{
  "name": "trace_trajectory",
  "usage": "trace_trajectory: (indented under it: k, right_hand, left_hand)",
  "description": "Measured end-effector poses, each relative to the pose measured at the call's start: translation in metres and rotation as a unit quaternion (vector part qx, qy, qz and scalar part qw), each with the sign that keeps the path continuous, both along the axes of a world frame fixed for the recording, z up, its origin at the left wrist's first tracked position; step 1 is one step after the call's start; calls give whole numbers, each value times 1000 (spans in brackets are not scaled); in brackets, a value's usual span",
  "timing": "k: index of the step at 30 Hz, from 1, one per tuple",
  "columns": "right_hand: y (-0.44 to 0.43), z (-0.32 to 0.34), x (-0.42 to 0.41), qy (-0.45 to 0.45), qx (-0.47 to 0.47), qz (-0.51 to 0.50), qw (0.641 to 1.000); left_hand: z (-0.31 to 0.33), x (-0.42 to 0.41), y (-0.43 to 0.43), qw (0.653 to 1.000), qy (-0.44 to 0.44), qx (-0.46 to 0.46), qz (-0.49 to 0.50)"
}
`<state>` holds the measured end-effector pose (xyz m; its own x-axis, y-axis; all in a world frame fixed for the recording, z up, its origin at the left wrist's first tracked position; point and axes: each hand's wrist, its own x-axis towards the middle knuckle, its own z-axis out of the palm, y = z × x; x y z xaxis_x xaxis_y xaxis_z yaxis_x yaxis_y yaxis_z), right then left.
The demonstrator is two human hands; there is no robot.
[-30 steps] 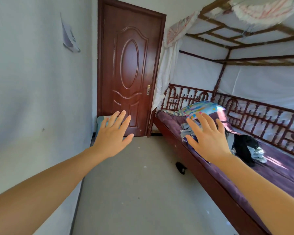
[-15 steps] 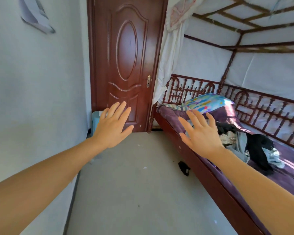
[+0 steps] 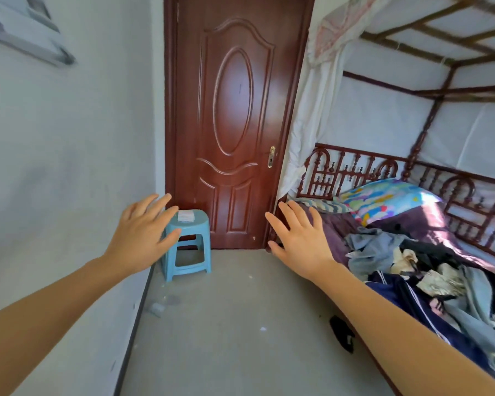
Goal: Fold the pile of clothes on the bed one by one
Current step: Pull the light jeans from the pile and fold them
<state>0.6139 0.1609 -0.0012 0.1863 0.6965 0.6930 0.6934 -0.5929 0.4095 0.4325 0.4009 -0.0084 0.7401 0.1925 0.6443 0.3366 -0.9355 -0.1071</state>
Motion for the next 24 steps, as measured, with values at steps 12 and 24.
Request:
trace_trajectory:
  k: [12,24]
  right_hand:
    - [120,-17,142,-20,-58,-41,997]
    - [214,-3,350,3,-5,-64,998]
  left_hand:
    - [-22,182,150,991,-10,-122,-56]
    - [10,383,261,995,21,-30,-88]
